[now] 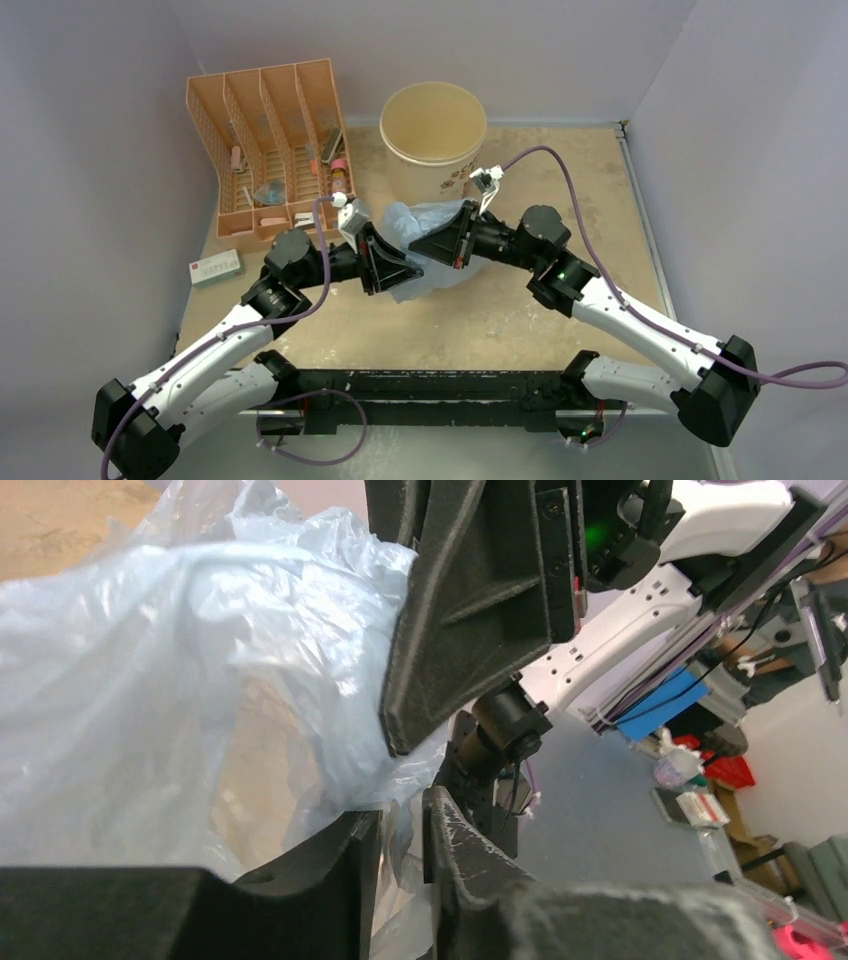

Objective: Put the trash bags into the trash bin

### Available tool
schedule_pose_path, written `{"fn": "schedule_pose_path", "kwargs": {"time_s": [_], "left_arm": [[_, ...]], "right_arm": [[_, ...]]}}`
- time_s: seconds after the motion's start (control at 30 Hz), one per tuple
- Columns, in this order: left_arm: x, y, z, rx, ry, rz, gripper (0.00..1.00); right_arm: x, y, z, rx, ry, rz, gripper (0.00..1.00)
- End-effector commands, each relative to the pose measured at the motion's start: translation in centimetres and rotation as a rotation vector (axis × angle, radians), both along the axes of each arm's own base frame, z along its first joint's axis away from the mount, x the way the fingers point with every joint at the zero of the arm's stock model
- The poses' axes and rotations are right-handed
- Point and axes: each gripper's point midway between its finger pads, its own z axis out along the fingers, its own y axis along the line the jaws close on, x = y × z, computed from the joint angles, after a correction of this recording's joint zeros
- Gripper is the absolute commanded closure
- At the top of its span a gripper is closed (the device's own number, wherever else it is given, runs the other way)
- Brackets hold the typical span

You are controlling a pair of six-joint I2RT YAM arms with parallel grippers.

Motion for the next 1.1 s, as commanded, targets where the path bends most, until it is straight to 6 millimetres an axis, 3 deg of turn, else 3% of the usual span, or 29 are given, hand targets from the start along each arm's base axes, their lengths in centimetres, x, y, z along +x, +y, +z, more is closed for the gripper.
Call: {"fn": "schedule_pose_path", "kwargs": {"time_s": [0.0, 0.13, 0.33, 0.63, 0.8, 1.07], "left_arm": [[0.3, 0.5, 1.6, -0.034, -0.040, 0.049, 0.72], [0.4, 0.8, 1.5, -0.030, -0.043, 0.068, 0.61], [1.0, 0.7, 1.7, -0.054, -0.066, 0.093, 0.54], [2.5, 0.2, 3.2, -0.042, -0.142, 0.119, 0.49], [2.1, 0.6, 4.2, -0.031, -0.187, 0.122, 0.46], [1.8, 0.0, 4.1, -0.059, -0.321, 0.064, 0.42]], "right_arm": [[1.5, -1.1, 3.5, 0.048, -0.059, -0.120, 1.00], [1.8, -1.1, 3.9, 0.052, -0.044, -0.137, 1.00], [1.7, -0.7, 4.0, 0.042, -0.001, -0.117, 1.00], [1.2, -0.6, 4.0, 0.020, 0.023, -0.093, 1.00], [2.5, -1.2, 3.5, -0.007, 0.053, -0.174, 1.00], [1.1, -0.4, 4.4, 0.026, 0.059, -0.078, 1.00]]}}
